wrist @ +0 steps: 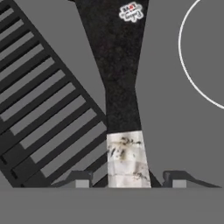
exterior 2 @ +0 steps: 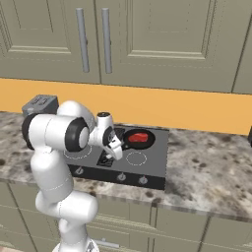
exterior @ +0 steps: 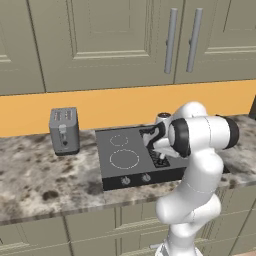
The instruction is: Pick up the pan with the steak in it and place it on the dining table. Then place the steak on the plate.
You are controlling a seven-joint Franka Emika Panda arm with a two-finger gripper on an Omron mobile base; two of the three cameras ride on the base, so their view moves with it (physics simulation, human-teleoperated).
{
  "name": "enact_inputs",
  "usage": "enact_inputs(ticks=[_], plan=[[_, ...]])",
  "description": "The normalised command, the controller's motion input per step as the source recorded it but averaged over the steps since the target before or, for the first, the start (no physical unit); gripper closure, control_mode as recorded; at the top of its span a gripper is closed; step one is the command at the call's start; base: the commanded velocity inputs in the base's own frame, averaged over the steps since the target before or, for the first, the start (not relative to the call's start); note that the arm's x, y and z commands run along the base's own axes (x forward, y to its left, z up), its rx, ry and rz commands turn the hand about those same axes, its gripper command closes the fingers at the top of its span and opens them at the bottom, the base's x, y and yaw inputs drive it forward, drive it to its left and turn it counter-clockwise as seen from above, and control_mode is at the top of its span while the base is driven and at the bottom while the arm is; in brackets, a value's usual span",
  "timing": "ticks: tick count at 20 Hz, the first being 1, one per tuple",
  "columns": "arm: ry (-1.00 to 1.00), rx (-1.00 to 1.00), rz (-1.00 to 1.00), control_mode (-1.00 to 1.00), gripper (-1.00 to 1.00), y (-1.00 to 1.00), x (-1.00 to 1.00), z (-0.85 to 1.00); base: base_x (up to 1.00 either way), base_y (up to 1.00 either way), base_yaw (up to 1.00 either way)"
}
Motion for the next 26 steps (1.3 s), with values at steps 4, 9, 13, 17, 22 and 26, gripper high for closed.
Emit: enact_inputs(ticks=[4,9,13,17,22,26], plan=[[0.0,0.0,-0.01,-1.0,1.0,0.0,0.01,0.03,0.0,0.0,0.0],[-0.01,0.0,-0.05,-1.0,1.0,0.05,-0.13,0.5,0.0,0.0,0.0],[0.0,-0.02,-0.05,-1.0,1.0,0.21,-0.42,0.74,0.0,0.0,0.0],[0.0,-0.04,-0.01,-1.0,1.0,0.29,-0.73,0.67,0.0,0.0,0.0],[0.0,-0.01,0.0,-1.0,1.0,0.31,-0.79,0.72,0.0,0.0,0.0],[0.02,0.0,0.05,-1.0,1.0,0.38,-0.76,0.7,0.0,0.0,0.0]])
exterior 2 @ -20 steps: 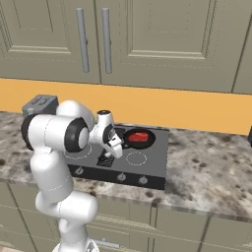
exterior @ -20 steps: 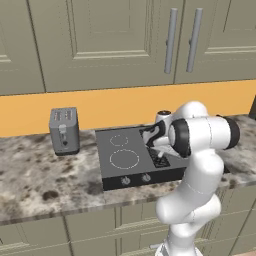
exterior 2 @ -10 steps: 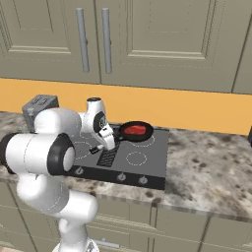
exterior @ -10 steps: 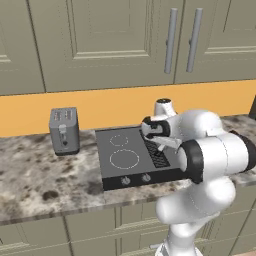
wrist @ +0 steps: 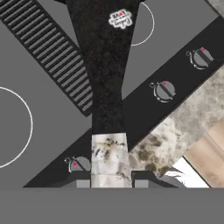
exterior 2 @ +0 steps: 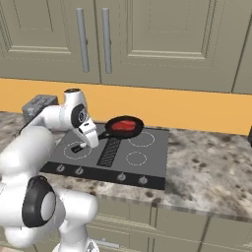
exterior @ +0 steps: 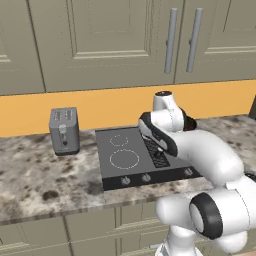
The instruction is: Pick up the pan with the steak in it and place it on the dining table. Then place the steak on the plate.
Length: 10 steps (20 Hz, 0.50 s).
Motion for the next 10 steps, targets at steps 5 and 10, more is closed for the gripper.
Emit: enact_inputs(ticks=[5,10], plan=[[0.04,0.01,0.09,-1.0,1.0,0.44,-0.77,0.51,0.0,0.0,0.0],[0.06,0.07,0.06,-1.0,1.0,0.4,-0.76,0.43,0.0,0.0,0.0]])
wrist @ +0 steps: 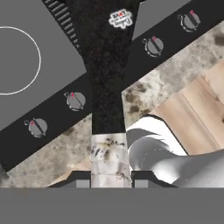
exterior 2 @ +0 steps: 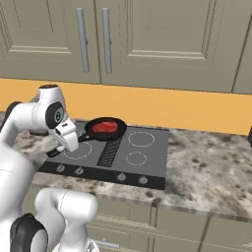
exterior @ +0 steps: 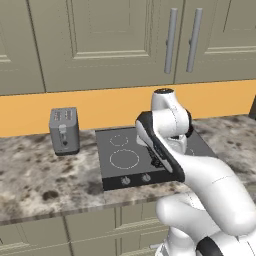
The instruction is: Pick up the pan with the steak in it and place it on the dining table. Then place the steak on the plate.
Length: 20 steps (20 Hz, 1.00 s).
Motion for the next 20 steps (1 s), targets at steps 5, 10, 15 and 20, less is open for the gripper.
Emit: enact_inputs(ticks=[5,10,15,20], plan=[[0.03,0.11,0.04,-1.0,1.0,0.28,-0.93,0.33,0.0,0.0,0.0],[-0.01,0.02,0.06,-1.0,1.0,0.11,-1.0,0.29,0.0,0.0,0.0],[-0.17,-0.06,0.03,-1.0,1.0,0.0,-1.0,0.35,0.0,0.0,0.0],[-0.18,-0.08,0.01,-1.0,1.0,-0.01,-0.91,0.2,0.0,0.0,0.0]])
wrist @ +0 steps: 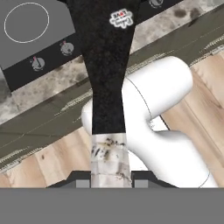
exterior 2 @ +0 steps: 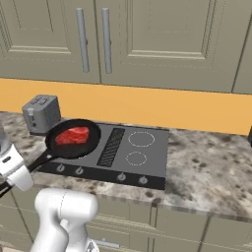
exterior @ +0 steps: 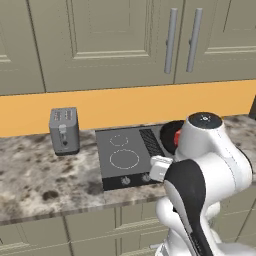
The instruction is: Pick up the pan with the steak in it and place it on the dining table. Then place the steak on the plate.
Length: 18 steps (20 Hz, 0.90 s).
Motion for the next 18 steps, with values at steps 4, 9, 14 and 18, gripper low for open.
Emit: enact_inputs(ticks=[4,9,14,18], plan=[[0.0,0.0,-0.01,-1.0,1.0,0.0,-0.09,0.0,0.0,0.0,0.0],[0.0,0.0,0.0,-1.0,1.0,0.0,0.0,0.0,0.0,0.0,0.0],[0.0,0.0,0.0,1.0,1.0,0.02,-0.09,0.0,-0.4,0.13,0.02],[0.0,0.0,0.0,1.0,1.0,0.0,0.0,0.0,-0.88,0.3,0.05]])
